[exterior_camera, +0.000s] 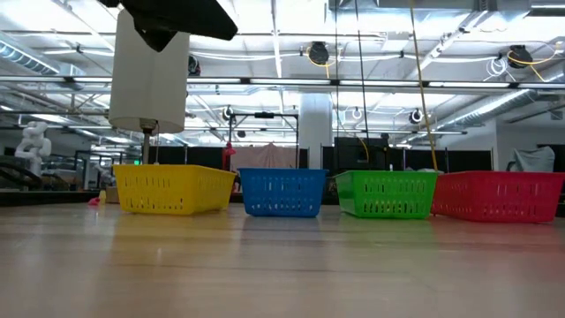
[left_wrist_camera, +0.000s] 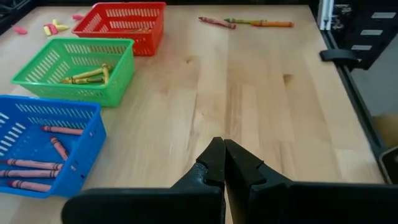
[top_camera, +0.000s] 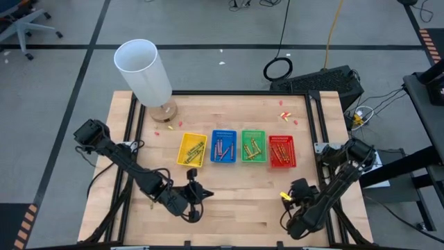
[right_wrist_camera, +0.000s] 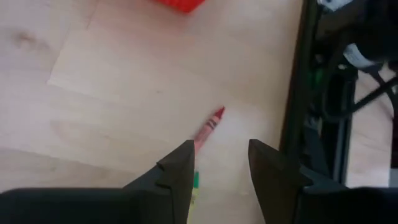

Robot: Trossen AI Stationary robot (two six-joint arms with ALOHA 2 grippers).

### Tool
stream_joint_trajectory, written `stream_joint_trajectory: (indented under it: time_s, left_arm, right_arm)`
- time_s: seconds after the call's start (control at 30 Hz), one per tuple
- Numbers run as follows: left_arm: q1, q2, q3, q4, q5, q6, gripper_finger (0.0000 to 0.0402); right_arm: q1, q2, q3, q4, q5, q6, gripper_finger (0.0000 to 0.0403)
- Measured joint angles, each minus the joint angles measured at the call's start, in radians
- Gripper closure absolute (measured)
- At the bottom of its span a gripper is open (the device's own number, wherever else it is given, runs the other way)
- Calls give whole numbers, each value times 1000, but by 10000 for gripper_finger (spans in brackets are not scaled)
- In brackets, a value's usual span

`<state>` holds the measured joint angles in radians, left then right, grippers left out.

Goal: Sort crayons
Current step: Put the red crayon into the blue bin

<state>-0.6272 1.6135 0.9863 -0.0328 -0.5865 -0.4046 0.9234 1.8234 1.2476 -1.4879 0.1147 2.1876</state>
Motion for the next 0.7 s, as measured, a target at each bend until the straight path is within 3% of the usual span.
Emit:
stream_joint_trajectory:
  time_s: [0.47, 0.7]
  left_arm:
    - [6, 0, 0, -6, 3, 54, 400]
    - [6, 0, 0, -6, 7, 54, 400]
  right_arm:
    - [-7, -3, -157, 256, 14, 19, 248]
    - [-5, -42, -215, 264, -11, 23, 248]
